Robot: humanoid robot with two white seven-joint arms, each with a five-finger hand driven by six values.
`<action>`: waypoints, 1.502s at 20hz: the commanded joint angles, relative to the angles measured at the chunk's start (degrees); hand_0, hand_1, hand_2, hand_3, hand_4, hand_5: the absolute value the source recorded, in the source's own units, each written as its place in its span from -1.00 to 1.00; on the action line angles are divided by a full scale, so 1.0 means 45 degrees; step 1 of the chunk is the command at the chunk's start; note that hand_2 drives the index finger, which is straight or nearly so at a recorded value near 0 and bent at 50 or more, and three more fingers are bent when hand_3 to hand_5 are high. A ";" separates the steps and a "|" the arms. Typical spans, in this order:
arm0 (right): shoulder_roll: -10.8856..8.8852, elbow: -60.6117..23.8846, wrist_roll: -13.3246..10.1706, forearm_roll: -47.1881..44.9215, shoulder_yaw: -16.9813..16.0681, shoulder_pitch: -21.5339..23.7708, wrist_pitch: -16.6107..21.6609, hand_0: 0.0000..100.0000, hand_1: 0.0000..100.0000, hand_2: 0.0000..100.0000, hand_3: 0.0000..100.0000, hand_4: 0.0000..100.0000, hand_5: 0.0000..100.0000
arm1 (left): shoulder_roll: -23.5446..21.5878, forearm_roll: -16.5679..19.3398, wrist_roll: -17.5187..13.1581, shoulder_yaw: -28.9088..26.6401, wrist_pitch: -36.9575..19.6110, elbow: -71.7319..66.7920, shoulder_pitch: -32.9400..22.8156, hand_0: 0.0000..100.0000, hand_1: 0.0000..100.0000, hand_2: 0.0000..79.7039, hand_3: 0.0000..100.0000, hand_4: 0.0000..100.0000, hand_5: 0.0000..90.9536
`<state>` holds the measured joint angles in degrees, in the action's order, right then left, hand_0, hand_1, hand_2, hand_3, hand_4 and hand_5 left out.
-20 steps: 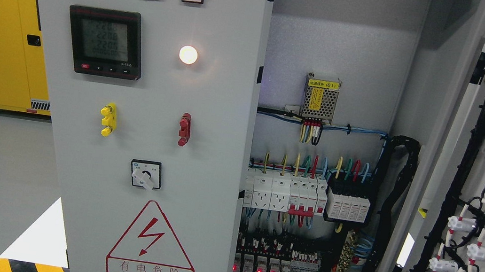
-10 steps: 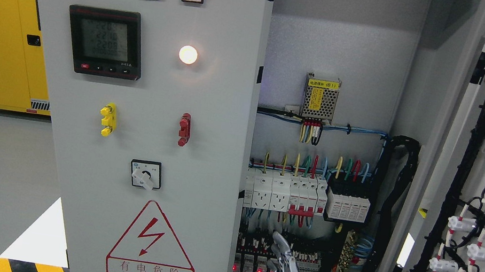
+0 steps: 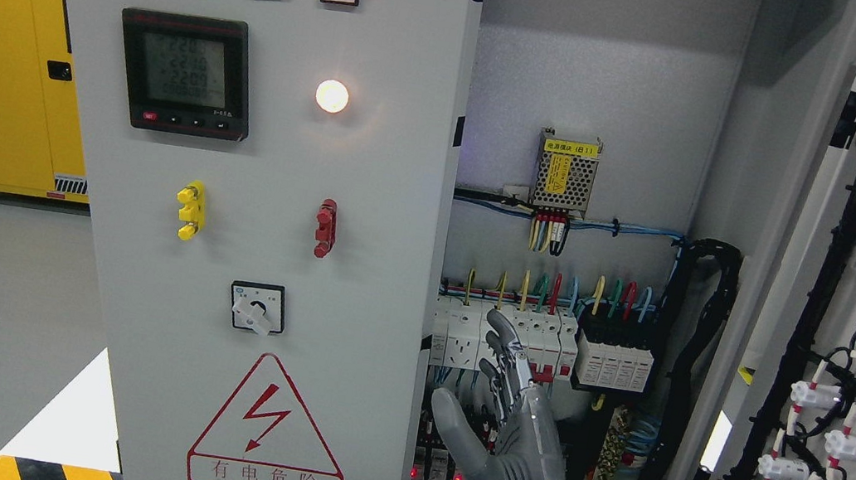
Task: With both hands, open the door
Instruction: 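Reach the right hand into the gap behind the meter door's edge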
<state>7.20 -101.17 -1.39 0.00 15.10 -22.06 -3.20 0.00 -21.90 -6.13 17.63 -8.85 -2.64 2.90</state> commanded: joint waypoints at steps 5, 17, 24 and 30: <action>0.0080 0.2326 0.0036 -0.0117 -0.0269 -0.2128 -0.1435 -1.00 0.00 -0.92 -1.00 -1.00 -1.00 | -0.0039 -0.0016 -0.0004 -0.0011 -0.0025 0.0020 0.0000 -0.76 0.11 -1.00 -1.00 -1.00 -1.00; 0.0041 0.2443 0.0288 -0.1172 -0.0327 -0.2949 -0.2004 -1.00 0.00 -0.92 -1.00 -1.00 -1.00 | -0.0020 -0.0016 -0.0004 -0.0011 -0.0025 0.0040 0.0019 -0.76 0.11 -1.00 -1.00 -1.00 -1.00; 0.0080 0.2735 0.1362 -0.1211 -0.0874 -0.3339 -0.2004 -1.00 0.00 -0.92 -1.00 -1.00 -1.00 | -0.0039 -0.0016 -0.0004 -0.0011 -0.0025 0.0059 0.0078 -0.76 0.11 -1.00 -1.00 -1.00 -1.00; 0.0080 0.3184 0.2146 -0.2500 -0.1304 -0.3614 -0.2024 -1.00 0.00 -0.92 -1.00 -1.00 -1.00 | -0.0078 -0.0016 -0.0005 -0.0011 -0.0025 0.0059 0.0078 -0.76 0.11 -1.00 -1.00 -1.00 -1.00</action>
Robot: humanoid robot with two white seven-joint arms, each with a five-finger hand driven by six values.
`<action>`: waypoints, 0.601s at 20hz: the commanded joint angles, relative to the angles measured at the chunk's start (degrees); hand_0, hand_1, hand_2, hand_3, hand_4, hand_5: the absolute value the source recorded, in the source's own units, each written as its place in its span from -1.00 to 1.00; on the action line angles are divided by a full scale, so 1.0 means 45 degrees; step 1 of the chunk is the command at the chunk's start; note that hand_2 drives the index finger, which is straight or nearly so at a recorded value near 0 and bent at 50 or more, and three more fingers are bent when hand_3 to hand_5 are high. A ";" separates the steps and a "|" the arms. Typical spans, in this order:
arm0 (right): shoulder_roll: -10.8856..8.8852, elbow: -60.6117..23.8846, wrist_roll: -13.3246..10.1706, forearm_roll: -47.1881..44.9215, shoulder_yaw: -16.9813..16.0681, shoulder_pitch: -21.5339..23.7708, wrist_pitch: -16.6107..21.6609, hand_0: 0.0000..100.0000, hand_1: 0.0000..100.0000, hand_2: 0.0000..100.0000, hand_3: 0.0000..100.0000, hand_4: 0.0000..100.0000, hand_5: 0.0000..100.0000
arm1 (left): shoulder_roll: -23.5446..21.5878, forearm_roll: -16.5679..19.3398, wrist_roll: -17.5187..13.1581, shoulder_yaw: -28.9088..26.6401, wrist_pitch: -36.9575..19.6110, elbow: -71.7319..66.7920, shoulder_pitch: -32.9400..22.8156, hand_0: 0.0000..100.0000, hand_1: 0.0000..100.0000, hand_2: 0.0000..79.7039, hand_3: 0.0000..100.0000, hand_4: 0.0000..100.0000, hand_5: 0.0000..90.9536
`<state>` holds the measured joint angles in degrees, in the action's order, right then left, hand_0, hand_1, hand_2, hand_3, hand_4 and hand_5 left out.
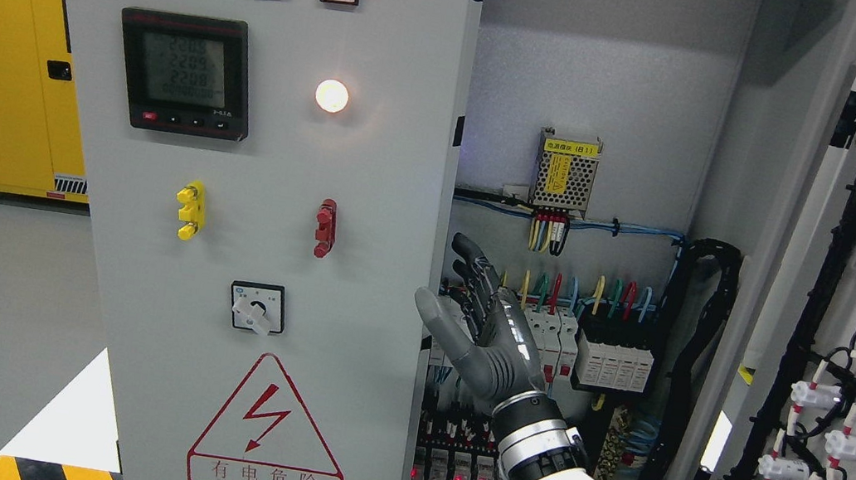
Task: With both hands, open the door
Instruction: 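Reach the right hand into the gap behind the meter door's edge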
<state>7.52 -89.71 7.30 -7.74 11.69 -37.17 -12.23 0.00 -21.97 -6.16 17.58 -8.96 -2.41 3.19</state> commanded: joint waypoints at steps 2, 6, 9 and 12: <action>0.0008 0.0929 0.0292 -0.0838 -0.0606 -0.0333 -0.0017 -1.00 0.00 -0.92 -1.00 -1.00 -1.00 | -0.0098 0.0000 0.0002 -0.0001 -0.0001 0.0009 0.0014 -0.76 0.11 -1.00 -1.00 -1.00 -1.00; -0.0030 0.1457 0.0585 -0.2025 -0.0704 -0.0509 -0.0017 -1.00 0.00 -0.92 -1.00 -1.00 -1.00 | -0.0098 0.0000 0.0002 -0.0001 -0.0001 0.0009 0.0014 -0.76 0.11 -1.00 -1.00 -1.00 -1.00; -0.0089 0.1887 0.0605 -0.2322 -0.0840 -0.0685 0.0022 -1.00 0.00 -0.92 -1.00 -1.00 -1.00 | -0.0059 0.0000 0.0002 -0.0001 -0.0001 0.0009 0.0014 -0.76 0.11 -1.00 -1.00 -1.00 -1.00; -0.0128 0.2004 0.1264 -0.2342 -0.0978 -0.0880 0.0022 -1.00 0.00 -0.92 -1.00 -1.00 -1.00 | -0.0059 0.0000 0.0002 -0.0001 -0.0001 0.0009 0.0014 -0.76 0.11 -1.00 -1.00 -1.00 -1.00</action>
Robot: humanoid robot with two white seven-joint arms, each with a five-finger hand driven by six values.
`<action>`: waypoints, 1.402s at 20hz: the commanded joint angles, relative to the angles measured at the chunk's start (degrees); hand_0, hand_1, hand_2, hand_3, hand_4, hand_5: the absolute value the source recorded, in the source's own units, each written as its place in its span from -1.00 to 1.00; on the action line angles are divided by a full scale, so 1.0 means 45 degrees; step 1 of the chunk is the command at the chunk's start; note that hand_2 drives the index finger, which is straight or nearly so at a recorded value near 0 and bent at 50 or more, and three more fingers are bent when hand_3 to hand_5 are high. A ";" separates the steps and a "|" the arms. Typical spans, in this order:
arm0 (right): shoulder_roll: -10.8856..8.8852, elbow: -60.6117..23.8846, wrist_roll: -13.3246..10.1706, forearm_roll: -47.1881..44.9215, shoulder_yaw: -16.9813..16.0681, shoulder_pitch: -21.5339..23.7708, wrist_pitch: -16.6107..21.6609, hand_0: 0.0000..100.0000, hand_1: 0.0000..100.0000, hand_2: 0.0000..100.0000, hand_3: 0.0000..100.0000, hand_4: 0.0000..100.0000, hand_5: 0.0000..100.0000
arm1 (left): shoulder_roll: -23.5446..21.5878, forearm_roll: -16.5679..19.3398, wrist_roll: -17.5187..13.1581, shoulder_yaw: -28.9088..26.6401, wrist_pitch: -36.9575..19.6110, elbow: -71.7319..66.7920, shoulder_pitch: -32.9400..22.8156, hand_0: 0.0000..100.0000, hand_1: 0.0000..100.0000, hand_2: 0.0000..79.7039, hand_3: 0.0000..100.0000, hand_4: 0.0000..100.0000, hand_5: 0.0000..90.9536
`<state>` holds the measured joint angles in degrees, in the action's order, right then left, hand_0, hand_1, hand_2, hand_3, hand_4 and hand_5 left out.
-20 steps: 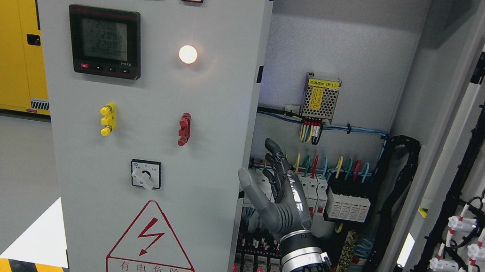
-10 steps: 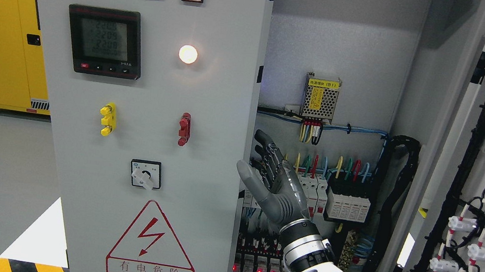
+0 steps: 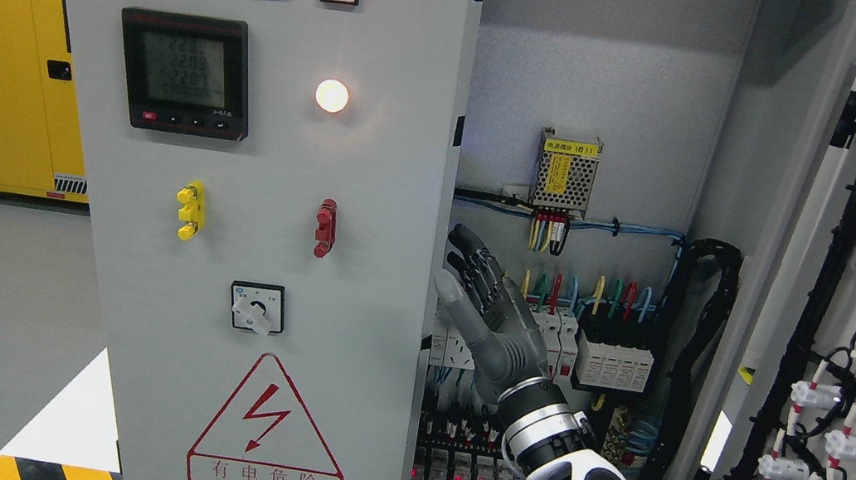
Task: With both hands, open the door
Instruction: 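Reach the right hand into the gap behind the meter door's edge, then push the meter door outward with the right hand, swinging it open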
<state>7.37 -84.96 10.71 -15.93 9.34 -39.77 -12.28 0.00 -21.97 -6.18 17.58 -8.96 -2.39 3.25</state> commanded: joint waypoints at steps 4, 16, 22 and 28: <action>-0.0075 0.1243 0.1701 -0.0522 -0.0609 -0.0517 0.0053 -1.00 0.00 -0.92 -1.00 -1.00 -1.00 | -0.0040 0.0000 0.0007 0.0000 0.0000 0.0004 0.0001 -0.76 0.11 -1.00 -1.00 -1.00 -1.00; -0.0095 0.2123 0.2636 -0.0580 -0.0943 -0.0966 0.0131 -1.00 0.00 -0.92 -1.00 -1.00 -1.00 | -0.0020 0.0000 0.0007 0.0000 -0.0020 0.0023 0.0020 -0.76 0.11 -1.00 -1.00 -1.00 -1.00; -0.0095 0.2415 0.3147 -0.0658 -0.1372 -0.1259 0.0033 -1.00 0.00 -0.92 -1.00 -1.00 -1.00 | -0.0020 0.0000 0.0007 0.0000 -0.0020 0.0023 0.0020 -0.76 0.11 -1.00 -1.00 -1.00 -1.00; -0.0114 0.2728 0.4065 -0.1576 -0.1333 -0.1610 0.0033 -1.00 0.00 -0.92 -1.00 -1.00 -1.00 | -0.0040 0.0000 0.0007 0.0000 -0.0020 0.0023 0.0020 -0.76 0.11 -1.00 -1.00 -1.00 -1.00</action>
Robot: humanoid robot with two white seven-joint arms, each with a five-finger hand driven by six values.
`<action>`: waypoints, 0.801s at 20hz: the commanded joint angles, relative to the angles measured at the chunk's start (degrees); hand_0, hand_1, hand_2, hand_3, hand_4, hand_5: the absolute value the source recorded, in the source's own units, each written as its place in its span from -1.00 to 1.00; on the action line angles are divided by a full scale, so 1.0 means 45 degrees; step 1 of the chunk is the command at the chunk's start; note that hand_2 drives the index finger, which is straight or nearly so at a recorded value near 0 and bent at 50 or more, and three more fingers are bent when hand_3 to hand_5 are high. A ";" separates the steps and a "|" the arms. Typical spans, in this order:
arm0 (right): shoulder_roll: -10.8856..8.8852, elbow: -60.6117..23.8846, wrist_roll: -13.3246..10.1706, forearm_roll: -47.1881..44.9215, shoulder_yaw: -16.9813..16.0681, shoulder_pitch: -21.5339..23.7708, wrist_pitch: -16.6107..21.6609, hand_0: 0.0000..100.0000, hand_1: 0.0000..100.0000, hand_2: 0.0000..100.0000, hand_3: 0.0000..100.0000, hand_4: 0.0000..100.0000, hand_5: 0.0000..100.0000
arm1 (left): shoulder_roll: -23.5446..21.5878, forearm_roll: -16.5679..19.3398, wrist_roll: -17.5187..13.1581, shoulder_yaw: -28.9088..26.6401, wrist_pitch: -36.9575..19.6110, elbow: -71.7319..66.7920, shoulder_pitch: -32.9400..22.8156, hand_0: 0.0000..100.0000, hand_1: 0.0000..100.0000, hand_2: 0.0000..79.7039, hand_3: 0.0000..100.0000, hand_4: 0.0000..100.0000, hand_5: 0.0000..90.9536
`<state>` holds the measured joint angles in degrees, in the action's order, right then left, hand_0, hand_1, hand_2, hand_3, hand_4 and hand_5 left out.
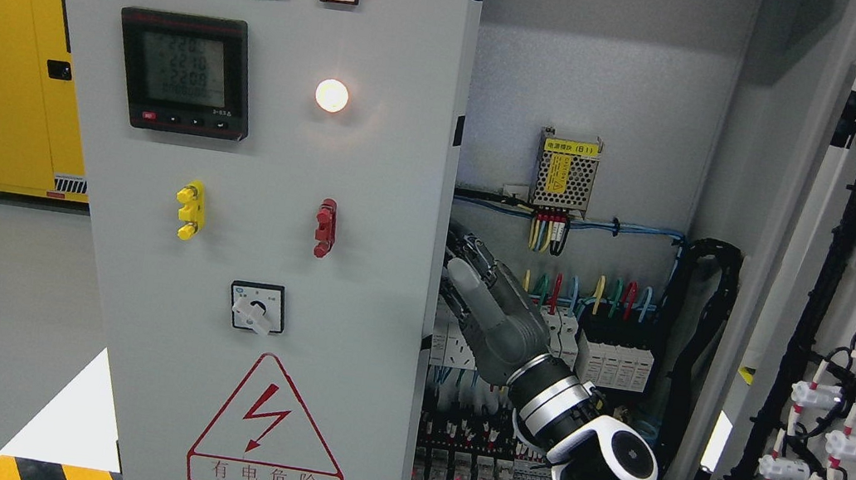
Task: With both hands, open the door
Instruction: 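Push the meter door outward with the right hand, swinging it open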
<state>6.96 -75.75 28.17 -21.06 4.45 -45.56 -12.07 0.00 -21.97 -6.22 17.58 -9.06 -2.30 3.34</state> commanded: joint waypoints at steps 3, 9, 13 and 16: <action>-0.0023 0.0740 0.0224 -0.0437 -0.0227 -0.0500 -0.0343 -1.00 0.00 -0.92 -1.00 -1.00 -1.00 | -0.0020 -0.0001 0.0014 -0.0019 0.0002 0.0002 0.0000 -0.76 0.11 -1.00 -1.00 -1.00 -1.00; -0.0042 0.0721 0.0711 -0.0437 -0.0285 -0.0481 -0.0462 -1.00 0.00 -0.92 -1.00 -1.00 -1.00 | -0.0020 -0.0001 0.0014 0.0000 0.0002 0.0002 0.0000 -0.76 0.11 -1.00 -1.00 -1.00 -1.00; -0.0042 0.0681 0.0790 -0.0437 -0.0246 -0.0500 -0.0482 -1.00 0.00 -0.92 -1.00 -1.00 -1.00 | -0.0020 -0.0001 0.0014 -0.0019 0.0002 0.0002 0.0000 -0.76 0.11 -1.00 -1.00 -1.00 -1.00; -0.0042 0.0701 0.1258 -0.0456 -0.0266 -0.0500 -0.0501 -1.00 0.00 -0.92 -1.00 -1.00 -1.00 | -0.0039 -0.0001 0.0014 -0.0019 0.0002 -0.0017 0.0000 -0.76 0.11 -1.00 -1.00 -1.00 -1.00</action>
<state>6.82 -73.33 32.60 -22.96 3.57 -47.63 -14.27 0.00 -21.97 -6.19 17.54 -9.07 -2.29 3.34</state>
